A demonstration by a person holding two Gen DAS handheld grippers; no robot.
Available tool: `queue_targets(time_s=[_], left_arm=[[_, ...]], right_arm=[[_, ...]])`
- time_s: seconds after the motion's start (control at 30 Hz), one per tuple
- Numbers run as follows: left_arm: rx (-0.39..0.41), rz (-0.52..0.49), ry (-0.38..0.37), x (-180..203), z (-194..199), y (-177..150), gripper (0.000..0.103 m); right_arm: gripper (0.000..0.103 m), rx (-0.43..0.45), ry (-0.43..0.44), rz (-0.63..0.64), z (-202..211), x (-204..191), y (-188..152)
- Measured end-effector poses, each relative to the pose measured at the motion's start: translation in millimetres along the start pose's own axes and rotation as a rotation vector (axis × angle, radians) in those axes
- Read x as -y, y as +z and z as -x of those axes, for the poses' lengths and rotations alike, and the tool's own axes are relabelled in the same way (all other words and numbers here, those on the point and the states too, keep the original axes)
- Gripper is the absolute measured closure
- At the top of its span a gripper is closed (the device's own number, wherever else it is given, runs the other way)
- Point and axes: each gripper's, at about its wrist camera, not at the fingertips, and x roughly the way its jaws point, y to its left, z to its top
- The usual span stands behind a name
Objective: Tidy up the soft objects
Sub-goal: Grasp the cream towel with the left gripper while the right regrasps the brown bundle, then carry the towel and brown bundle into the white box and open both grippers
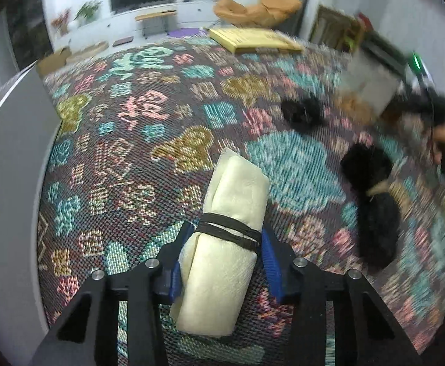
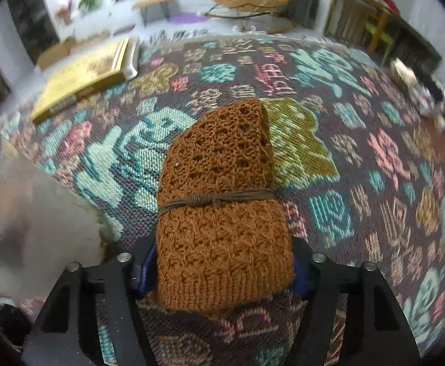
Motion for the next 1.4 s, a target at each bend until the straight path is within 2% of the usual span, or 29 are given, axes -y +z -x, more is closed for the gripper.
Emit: queue_targets(time_s=[0.1,0.2,0.3,0.37,0.43,0.47,0.53,0.57,0.6,0.63,0.67,0.7,0.77,0.8,0.9,0.97,1.07,1.1,1.13,1.2,1.27,1.33,1.4], left_arm=[[0.062,0.091,-0.064,-9,29,3,0.060],[0.129,0.151,-0.128,-21,73,5,0.060],[0.187,0.177,-0.141,-45,124,-1,0.060],[0.218,0.192,-0.110,-68,157,-11,0.060],[0.238,0.217,-0.041,-102,193,-27,0.060],[0.243,0.225,-0.010,-114,204,-33,0.060],[0.246,0.248,0.092,-147,229,-50,0.059],[0.238,0.259,0.140,-161,237,-58,0.059],[0.226,0.283,0.239,-180,245,-70,0.053],[0.216,0.300,0.305,-192,248,-80,0.037],[0.212,0.312,0.337,-201,249,-86,0.024],[0.211,0.341,0.382,-215,252,-99,0.004],[0.224,0.385,0.424,-228,258,-117,0.001],[0.224,0.393,0.430,-230,260,-121,0.001],[0.250,0.393,0.419,-221,267,-134,0.001],[0.266,0.374,0.395,-207,267,-133,0.001],[0.287,0.287,0.281,-160,263,-124,0.001],[0.290,0.263,0.251,-151,260,-120,0.001],[0.297,0.213,0.193,-123,257,-115,0.001],[0.309,0.139,0.115,-86,253,-105,0.001],[0.314,0.045,0.032,-41,247,-103,0.001],[0.273,-0.038,-0.035,6,218,-99,0.000],[0.223,-0.074,-0.066,31,189,-99,0.000]], right_arm=[[0.036,0.077,-0.004,-0.010,43,6,-2],[0.036,0.152,0.002,0.033,102,-12,0],[0.036,0.188,0.075,0.128,164,-62,-4],[0.035,0.189,0.169,0.188,197,-114,-13],[0.035,0.173,0.288,0.258,222,-178,-26],[0.034,0.160,0.367,0.300,236,-224,-38],[0.032,0.136,0.474,0.359,252,-286,-58],[0.030,0.119,0.552,0.390,260,-332,-73],[0.026,0.106,0.604,0.401,264,-361,-83],[0.023,0.091,0.654,0.405,266,-388,-91],[0.022,0.065,0.711,0.407,266,-420,-102],[0.022,0.030,0.750,0.410,264,-446,-110],[0.022,-0.018,0.754,0.397,258,-482,-123],[0.022,-0.015,0.757,0.389,258,-488,-128],[0.022,0.045,0.721,0.402,262,-474,-142],[0.022,0.107,0.621,0.428,255,-439,-141],[0.022,0.199,0.431,0.406,237,-365,-154],[0.022,0.228,0.345,0.370,225,-329,-159],[0.022,0.244,0.271,0.329,209,-298,-163],[0.022,0.234,0.133,0.210,179,-226,-178],[0.022,0.166,0.031,0.057,144,-152,-196],[0.022,0.112,-0.010,-0.051,119,-109,-207],[0.022,0.076,-0.032,-0.118,99,-78,-218]])
